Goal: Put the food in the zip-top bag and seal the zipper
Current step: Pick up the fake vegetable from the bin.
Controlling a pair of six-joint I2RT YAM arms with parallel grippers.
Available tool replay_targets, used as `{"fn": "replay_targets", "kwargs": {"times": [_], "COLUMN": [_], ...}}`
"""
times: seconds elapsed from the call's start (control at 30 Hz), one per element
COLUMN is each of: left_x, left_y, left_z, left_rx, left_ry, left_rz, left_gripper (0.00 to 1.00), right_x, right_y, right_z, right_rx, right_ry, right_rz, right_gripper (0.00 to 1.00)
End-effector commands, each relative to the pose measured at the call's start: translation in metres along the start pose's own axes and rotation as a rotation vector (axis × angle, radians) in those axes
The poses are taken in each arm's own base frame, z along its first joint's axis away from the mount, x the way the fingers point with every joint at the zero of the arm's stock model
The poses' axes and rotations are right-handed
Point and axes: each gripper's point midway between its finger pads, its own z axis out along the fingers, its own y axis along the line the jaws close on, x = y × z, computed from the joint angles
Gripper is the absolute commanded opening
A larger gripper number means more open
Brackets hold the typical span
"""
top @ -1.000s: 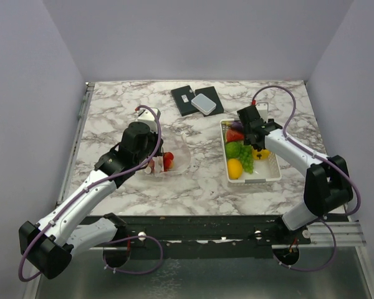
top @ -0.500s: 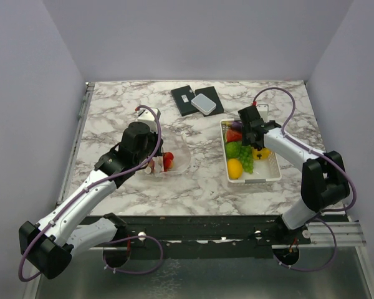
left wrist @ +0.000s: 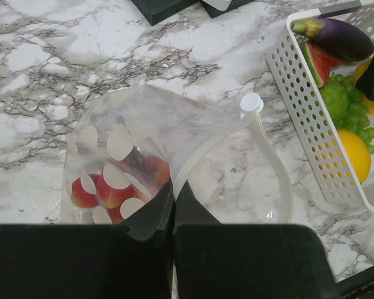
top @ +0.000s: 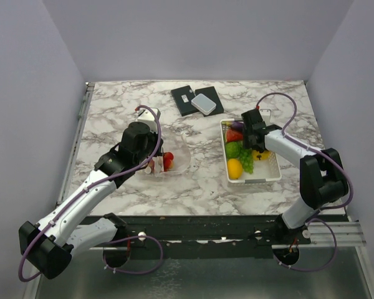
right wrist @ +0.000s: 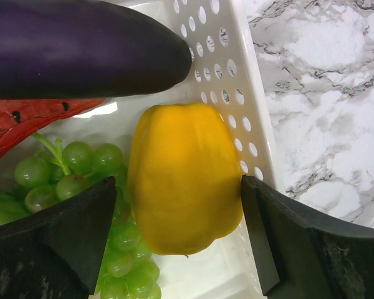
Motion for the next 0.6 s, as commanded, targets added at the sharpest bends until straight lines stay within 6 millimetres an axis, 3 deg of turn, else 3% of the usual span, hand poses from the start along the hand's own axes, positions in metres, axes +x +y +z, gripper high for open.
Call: {"fn": "replay_targets", "kwargs": {"times": [0.0, 0.57], "left_x": [-0.005, -0.004], "left_y": [0.001, 0.0], "left_z": [-0.002, -0.002], "left_rx": [-0.005, -0.005], "left_ry": [-0.027, -0.021], "left_rz": [0.007, 0.011], "left_gripper": [0.0, 0.0], "right_x": [0.015, 0.048], "right_y": [0.002, 0.031], "right_z": [0.013, 0.026], "right_rx": [-0.006, -0.15], "right_ry": [0.035, 0.14], "right_rz": [0.017, 0.038], "right_gripper": [0.87, 0.88]}}
